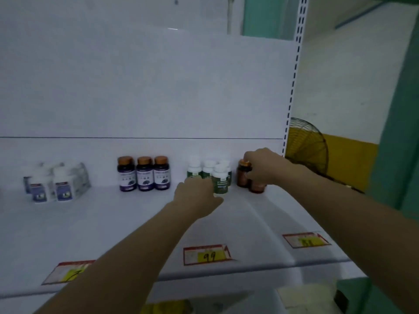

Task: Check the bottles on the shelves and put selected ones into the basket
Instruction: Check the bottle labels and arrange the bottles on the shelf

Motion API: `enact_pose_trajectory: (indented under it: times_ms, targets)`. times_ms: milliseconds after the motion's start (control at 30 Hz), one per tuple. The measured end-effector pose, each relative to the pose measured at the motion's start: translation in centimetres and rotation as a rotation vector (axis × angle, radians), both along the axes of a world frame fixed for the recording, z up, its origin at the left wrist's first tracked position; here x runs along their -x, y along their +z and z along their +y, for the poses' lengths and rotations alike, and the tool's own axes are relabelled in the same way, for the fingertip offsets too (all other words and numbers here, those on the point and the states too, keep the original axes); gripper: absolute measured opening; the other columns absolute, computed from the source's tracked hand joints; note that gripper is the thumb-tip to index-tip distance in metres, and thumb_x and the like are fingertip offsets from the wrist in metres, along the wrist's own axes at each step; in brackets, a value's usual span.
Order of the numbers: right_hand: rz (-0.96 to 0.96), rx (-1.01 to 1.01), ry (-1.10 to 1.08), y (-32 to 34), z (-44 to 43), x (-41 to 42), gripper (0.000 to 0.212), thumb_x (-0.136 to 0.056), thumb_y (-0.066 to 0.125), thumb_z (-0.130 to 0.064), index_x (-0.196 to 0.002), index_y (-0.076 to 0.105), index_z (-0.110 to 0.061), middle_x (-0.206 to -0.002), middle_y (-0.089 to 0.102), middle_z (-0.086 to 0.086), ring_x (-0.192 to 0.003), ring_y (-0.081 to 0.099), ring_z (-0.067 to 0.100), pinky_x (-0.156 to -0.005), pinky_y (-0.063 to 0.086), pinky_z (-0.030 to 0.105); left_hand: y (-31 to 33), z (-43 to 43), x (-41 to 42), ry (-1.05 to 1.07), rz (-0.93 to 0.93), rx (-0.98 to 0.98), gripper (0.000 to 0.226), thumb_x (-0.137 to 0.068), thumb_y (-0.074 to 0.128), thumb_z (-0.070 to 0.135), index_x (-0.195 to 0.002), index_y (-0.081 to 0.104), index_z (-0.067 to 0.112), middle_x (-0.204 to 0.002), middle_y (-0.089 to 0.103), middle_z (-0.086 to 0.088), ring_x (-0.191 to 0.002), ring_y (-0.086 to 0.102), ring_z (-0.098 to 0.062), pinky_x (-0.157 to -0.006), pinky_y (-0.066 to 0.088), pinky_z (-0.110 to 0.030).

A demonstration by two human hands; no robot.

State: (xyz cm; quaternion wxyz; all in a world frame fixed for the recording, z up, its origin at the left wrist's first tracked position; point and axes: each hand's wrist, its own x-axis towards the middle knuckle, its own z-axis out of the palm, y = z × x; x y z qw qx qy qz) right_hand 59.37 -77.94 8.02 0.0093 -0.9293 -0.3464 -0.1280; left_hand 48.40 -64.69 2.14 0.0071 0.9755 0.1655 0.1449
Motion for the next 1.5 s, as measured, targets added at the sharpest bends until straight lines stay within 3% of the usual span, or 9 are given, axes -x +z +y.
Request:
enact_pose_trajectory:
  times_ms: [233, 433, 733, 900, 1000, 1200, 1333, 1400, 1500]
  targets:
    - [0.067, -0.028, 0.126, -0.7, 5.2, -3.7, 0.038, -0.099, 0.044, -0.026, -0.132, 0.044, -0.008, -0.129, 0.048, 0.016, -0.115, 0.049, 0.029, -0.088, 0.042, 0.033, -4.3, 4.0, -2.2, 0.169, 0.129, 0.050, 0.067, -0.090, 0.036, 0.063, -0.131, 0.042, 0.011, -0.134, 0.044, -0.010, -0.123, 0.043, -0.028, -0.100, 0.039, -0.038]
    - [0.083, -0.024, 0.217, -2.8, 8.3, -6.0, 0.045, -0.100, 0.039, -0.040, -0.133, 0.043, -0.009, -0.129, 0.044, 0.017, -0.115, 0.049, 0.031, -0.086, 0.039, 0.032, -6.4, 4.6, -3.5, 0.173, 0.276, 0.135, 0.079, -0.092, 0.012, 0.066, -0.152, 0.002, 0.015, -0.159, -0.003, -0.007, -0.146, -0.002, -0.024, -0.119, 0.003, -0.041]
    - [0.081, 0.010, 0.253, -3.0, 9.4, -5.8, 0.035, -0.097, 0.047, -0.028, -0.126, 0.048, -0.007, -0.123, 0.050, 0.016, -0.110, 0.052, 0.029, -0.080, 0.040, 0.029, -6.3, 4.7, -3.6, 0.191, 0.313, 0.159, 0.079, -0.092, 0.009, 0.066, -0.151, -0.002, 0.016, -0.159, -0.006, -0.006, -0.146, -0.005, -0.022, -0.119, 0.000, -0.040]
    - [0.126, -0.076, 0.315, -0.4, 8.7, -4.0, 0.037, -0.092, 0.057, -0.035, -0.120, 0.061, -0.012, -0.121, 0.059, 0.009, -0.112, 0.052, 0.022, -0.086, 0.045, 0.029, -4.3, 4.0, -3.4, 0.184, 0.159, 0.430, 0.077, -0.089, 0.045, 0.061, -0.145, 0.028, 0.011, -0.152, 0.030, -0.009, -0.137, 0.032, -0.024, -0.107, 0.028, -0.032]
    - [0.213, -0.210, 0.362, 1.3, 8.0, -3.1, 0.036, -0.090, 0.058, -0.043, -0.113, 0.066, -0.017, -0.108, 0.061, 0.001, -0.098, 0.053, 0.014, -0.070, 0.042, 0.020, -2.1, 3.6, -3.1, 0.065, -0.069, 0.721, 0.067, -0.082, 0.067, 0.046, -0.138, 0.043, 0.019, -0.140, 0.049, -0.001, -0.121, 0.049, -0.016, -0.088, 0.034, -0.020]
    - [0.379, -0.445, 0.400, 2.8, 7.2, -2.4, 0.047, -0.086, 0.060, -0.054, -0.103, 0.071, -0.011, -0.101, 0.070, 0.005, -0.079, 0.065, 0.012, -0.065, 0.048, 0.016, -0.2, 3.5, -2.4, -0.122, -0.355, 1.033, 0.017, -0.080, 0.073, 0.026, -0.094, 0.064, 0.027, -0.078, 0.065, 0.021, -0.066, 0.059, 0.013, -0.052, 0.040, -0.003]
    - [0.506, -0.561, 0.418, 2.3, 7.1, -2.9, 0.053, -0.085, 0.058, -0.058, -0.082, 0.070, -0.006, -0.080, 0.071, 0.006, -0.076, 0.068, 0.018, -0.085, 0.055, 0.033, 0.0, 3.6, -1.5, -0.170, -0.415, 1.084, 0.018, -0.076, 0.076, 0.027, -0.091, 0.066, 0.029, -0.082, 0.071, 0.015, -0.074, 0.064, 0.010, -0.067, 0.045, -0.006]
    - [0.593, -0.614, 0.419, 1.7, 7.1, -3.3, 0.054, -0.086, 0.057, -0.057, -0.090, 0.072, -0.005, -0.084, 0.073, 0.002, -0.079, 0.070, 0.017, -0.091, 0.054, 0.038, -0.1, 3.9, -1.1, -0.176, -0.415, 1.103, 0.021, -0.075, 0.076, 0.029, -0.094, 0.067, 0.027, -0.091, 0.073, 0.011, -0.085, 0.066, 0.002, -0.080, 0.048, -0.016]
    - [0.640, -0.650, 0.443, 0.7, 7.1, -3.6, 0.054, -0.087, 0.056, -0.056, -0.095, 0.072, -0.005, -0.091, 0.074, 0.008, -0.085, 0.072, 0.022, -0.092, 0.054, 0.040, -0.3, 4.1, -0.7, -0.185, -0.410, 1.088, 0.023, -0.073, 0.077, 0.031, -0.094, 0.069, 0.027, -0.092, 0.074, 0.010, -0.086, 0.067, 0.002, -0.079, 0.046, -0.016]
